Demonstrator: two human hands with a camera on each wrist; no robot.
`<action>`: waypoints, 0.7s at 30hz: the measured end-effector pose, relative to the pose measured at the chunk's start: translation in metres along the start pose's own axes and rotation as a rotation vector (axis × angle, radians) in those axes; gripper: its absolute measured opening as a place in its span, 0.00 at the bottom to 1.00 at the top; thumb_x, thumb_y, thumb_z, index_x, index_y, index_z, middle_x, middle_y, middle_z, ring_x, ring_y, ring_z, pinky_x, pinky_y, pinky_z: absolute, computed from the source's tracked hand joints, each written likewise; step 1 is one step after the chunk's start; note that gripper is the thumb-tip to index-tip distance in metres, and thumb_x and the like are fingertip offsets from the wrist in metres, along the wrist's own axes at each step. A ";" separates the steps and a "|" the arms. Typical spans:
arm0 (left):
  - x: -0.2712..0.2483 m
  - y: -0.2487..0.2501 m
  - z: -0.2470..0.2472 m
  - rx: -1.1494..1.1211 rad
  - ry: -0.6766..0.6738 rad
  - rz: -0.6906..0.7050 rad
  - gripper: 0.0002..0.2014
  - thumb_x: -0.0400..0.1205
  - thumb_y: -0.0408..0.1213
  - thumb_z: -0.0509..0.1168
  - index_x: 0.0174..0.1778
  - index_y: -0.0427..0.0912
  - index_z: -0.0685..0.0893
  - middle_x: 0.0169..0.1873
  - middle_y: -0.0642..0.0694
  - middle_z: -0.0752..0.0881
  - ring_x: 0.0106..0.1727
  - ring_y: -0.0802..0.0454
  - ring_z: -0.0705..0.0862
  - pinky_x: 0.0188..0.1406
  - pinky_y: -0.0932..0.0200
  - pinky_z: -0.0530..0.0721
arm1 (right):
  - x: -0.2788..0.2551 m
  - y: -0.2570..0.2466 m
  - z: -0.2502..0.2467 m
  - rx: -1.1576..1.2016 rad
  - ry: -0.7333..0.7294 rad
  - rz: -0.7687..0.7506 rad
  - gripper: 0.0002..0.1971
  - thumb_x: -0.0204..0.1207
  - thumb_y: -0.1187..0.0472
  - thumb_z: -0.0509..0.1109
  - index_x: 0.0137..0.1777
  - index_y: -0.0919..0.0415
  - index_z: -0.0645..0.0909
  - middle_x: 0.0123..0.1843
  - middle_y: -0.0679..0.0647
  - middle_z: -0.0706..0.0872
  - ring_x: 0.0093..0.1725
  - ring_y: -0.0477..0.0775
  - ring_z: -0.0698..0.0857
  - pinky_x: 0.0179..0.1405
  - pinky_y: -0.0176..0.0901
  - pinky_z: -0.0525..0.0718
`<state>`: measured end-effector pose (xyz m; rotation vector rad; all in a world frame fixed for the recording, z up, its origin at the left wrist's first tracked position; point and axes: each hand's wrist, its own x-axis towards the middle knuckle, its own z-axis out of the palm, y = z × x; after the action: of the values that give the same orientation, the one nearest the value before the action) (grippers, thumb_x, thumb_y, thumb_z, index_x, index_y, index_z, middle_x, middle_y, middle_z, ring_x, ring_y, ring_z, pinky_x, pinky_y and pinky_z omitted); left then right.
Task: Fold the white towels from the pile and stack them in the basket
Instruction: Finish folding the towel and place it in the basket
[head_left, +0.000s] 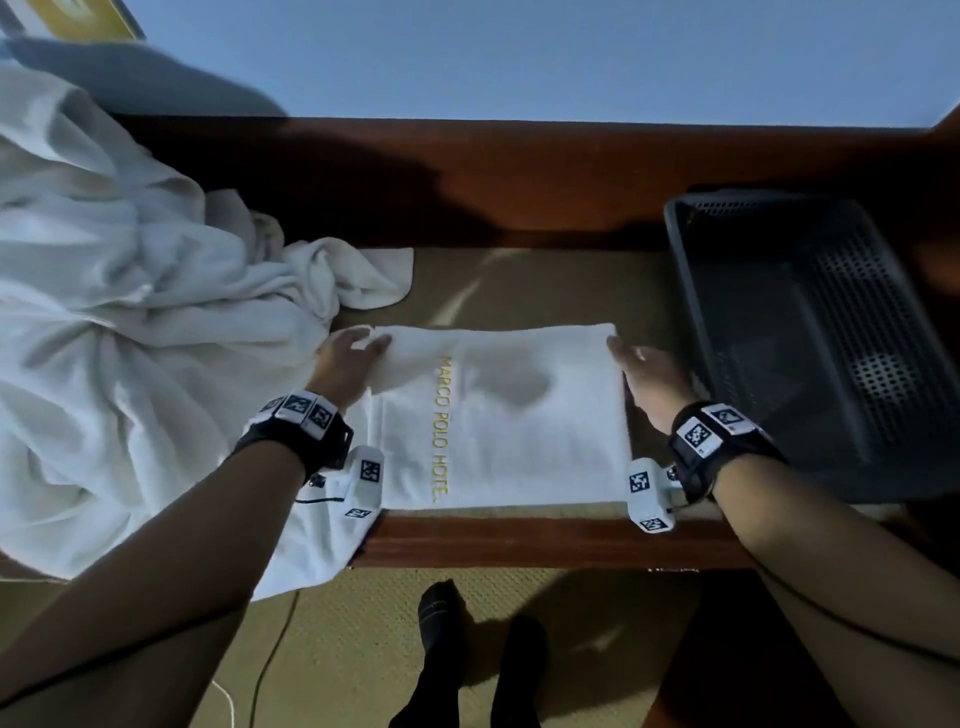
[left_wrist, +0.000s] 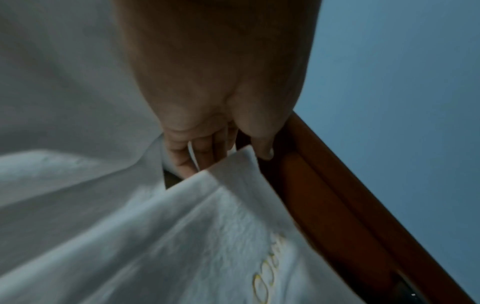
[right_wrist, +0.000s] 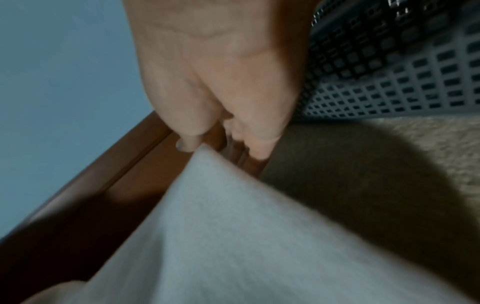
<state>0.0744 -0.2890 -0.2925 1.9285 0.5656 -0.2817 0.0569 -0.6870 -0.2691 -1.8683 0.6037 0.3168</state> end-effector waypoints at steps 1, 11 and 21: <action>0.007 -0.009 0.004 0.050 -0.041 -0.021 0.45 0.64 0.69 0.71 0.74 0.44 0.83 0.69 0.35 0.85 0.67 0.36 0.86 0.68 0.39 0.85 | 0.006 0.008 0.003 -0.021 -0.026 0.063 0.26 0.82 0.38 0.72 0.66 0.61 0.84 0.55 0.54 0.85 0.47 0.52 0.84 0.48 0.46 0.81; -0.075 -0.045 0.014 0.205 -0.029 -0.019 0.16 0.84 0.52 0.72 0.42 0.46 0.75 0.39 0.46 0.85 0.40 0.44 0.84 0.34 0.53 0.79 | -0.037 0.054 0.007 -0.306 -0.121 0.056 0.47 0.71 0.20 0.65 0.78 0.55 0.78 0.74 0.53 0.85 0.74 0.60 0.83 0.75 0.60 0.80; -0.073 -0.044 -0.001 0.159 0.019 -0.026 0.13 0.84 0.54 0.71 0.47 0.47 0.82 0.41 0.48 0.89 0.44 0.49 0.87 0.38 0.53 0.80 | -0.054 0.034 0.004 -0.387 0.032 0.066 0.26 0.83 0.40 0.72 0.71 0.59 0.77 0.63 0.53 0.84 0.64 0.59 0.85 0.55 0.47 0.79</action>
<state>-0.0110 -0.2927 -0.2947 2.0800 0.5960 -0.3343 -0.0063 -0.6790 -0.2708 -2.2302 0.6621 0.4741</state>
